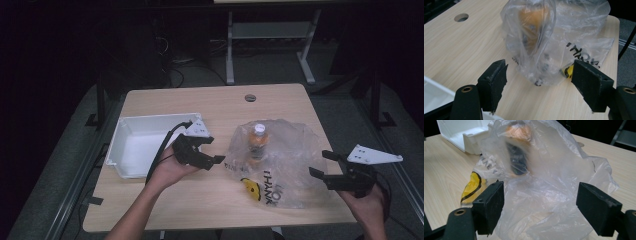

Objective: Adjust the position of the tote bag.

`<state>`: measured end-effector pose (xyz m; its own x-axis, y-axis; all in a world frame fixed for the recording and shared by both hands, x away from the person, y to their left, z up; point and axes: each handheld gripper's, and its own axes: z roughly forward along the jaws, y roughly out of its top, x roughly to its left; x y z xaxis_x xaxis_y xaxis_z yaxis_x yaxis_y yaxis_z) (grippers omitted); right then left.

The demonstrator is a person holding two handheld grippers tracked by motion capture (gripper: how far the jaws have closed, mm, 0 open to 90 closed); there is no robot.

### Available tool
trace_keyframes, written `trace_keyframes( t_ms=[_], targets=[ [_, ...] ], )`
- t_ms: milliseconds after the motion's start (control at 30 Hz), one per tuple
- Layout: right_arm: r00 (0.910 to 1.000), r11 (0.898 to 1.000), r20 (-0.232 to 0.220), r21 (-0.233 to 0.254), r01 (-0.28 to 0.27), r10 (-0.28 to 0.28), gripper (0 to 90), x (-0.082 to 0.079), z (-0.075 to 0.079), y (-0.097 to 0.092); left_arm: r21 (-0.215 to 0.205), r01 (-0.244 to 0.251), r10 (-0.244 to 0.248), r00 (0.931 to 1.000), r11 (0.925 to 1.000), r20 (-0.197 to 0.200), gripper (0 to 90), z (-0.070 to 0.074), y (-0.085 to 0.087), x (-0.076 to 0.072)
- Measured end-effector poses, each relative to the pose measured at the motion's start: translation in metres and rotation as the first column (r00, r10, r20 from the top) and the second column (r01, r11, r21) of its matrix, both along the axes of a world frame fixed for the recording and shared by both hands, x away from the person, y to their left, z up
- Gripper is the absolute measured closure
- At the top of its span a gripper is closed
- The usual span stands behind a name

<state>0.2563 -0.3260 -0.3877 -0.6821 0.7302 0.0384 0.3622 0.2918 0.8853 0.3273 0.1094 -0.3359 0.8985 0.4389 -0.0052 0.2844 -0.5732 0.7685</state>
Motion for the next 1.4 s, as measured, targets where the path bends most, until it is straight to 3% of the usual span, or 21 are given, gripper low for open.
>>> trace_keyframes(
  t_ms=[433, 833, 1033, 1167, 1233, 1400],
  targets=[
    [1.0, 1.0, 0.001, -0.006, 0.001, -0.001, 22.2, -0.001, 0.0, -0.002, 0.041, 0.033, -0.034, 0.9994, 0.9986, 0.008, 27.9, 0.001, -0.035, 0.019],
    [0.9999, 1.0, 0.012, 0.006, 0.008, -0.008, 22.6, -0.003, 0.002, -0.006, 0.046, 0.001, 0.0, 0.9998, 0.9989, -0.02, 35.1, -0.011, -0.055, 0.047],
    [0.9997, 1.0, 0.018, 0.008, 0.013, -0.013, 23.2, -0.005, 0.004, -0.008, 0.056, 0.008, -0.008, 0.9999, 0.9984, -0.014, 50.1, -0.014, -0.059, 0.054],
    [0.9997, 1.0, 0.021, 0.009, 0.013, -0.013, 23.4, -0.005, 0.004, -0.008, 0.081, 0.011, -0.009, 0.9996, 0.9966, -0.026, 61.3, -0.018, -0.059, 0.058],
    [0.9997, 1.0, 0.018, 0.007, 0.013, -0.013, 23.4, -0.005, 0.004, -0.008, 0.071, 0.01, -0.008, 0.9994, 0.9974, -0.035, 66.2, -0.019, -0.059, 0.058],
    [0.9996, 1.0, 0.025, 0.005, 0.012, -0.012, 23.8, -0.006, 0.005, -0.008, 0.075, 0.019, -0.017, 0.9997, 0.997, -0.017, 78.4, -0.018, -0.061, 0.056]
  ],
)
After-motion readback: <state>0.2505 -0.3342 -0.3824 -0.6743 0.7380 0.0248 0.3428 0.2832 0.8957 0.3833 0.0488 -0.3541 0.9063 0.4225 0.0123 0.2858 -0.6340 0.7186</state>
